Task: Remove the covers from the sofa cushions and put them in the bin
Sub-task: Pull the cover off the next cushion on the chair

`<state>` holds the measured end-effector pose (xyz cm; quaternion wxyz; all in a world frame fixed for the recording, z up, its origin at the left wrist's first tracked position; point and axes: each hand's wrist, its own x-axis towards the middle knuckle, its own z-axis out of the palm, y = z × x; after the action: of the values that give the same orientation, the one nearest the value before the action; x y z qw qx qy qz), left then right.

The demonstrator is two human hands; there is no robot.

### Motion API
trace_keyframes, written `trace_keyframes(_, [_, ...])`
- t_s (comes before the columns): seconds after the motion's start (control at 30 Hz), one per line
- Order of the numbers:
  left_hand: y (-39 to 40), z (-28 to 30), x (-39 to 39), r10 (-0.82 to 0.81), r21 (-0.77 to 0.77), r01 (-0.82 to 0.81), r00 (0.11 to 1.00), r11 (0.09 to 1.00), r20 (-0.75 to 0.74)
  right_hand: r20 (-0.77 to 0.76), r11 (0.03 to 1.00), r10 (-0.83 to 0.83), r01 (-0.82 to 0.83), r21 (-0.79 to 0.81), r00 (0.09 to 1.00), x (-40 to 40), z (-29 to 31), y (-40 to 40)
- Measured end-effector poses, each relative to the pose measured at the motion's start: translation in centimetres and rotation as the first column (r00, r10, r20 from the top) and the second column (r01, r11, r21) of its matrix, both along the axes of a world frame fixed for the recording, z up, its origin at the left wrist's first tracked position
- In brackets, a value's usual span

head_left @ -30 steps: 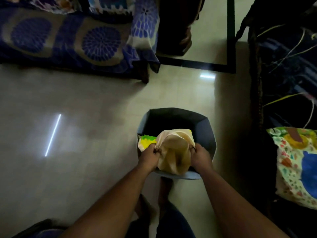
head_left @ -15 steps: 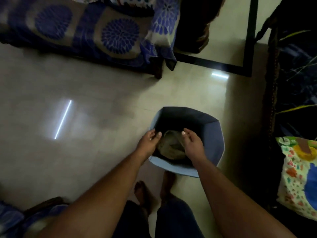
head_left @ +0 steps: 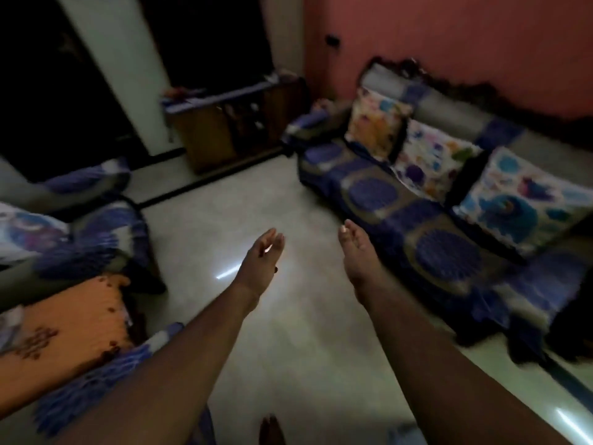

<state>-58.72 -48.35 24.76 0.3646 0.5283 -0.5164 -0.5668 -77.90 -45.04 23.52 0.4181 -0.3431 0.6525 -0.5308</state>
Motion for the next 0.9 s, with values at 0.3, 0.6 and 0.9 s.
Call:
trace_keyframes(0.3, [-13.3,11.2,30.6,0.542,-0.205,-0.555,0.832,0.806,-0.123,0.017,0.807,0.569,-0.555,-0.205,0.822,27.2,12.3,-23.4])
trace_keyframes(0.6, [-22.1,15.3,49.0,0.807,-0.353,-0.800,0.565,0.485,-0.172,-0.086,0.457,0.861,-0.837,-0.303,0.501,48.0,17.5,-39.5])
trace_keyframes(0.9, [-35.4,8.7,57.1,0.934,-0.182,-0.927,0.348,0.329,-0.084,-0.182,0.296,0.928,-0.940,-0.168,0.325,60.5,12.0,-57.1])
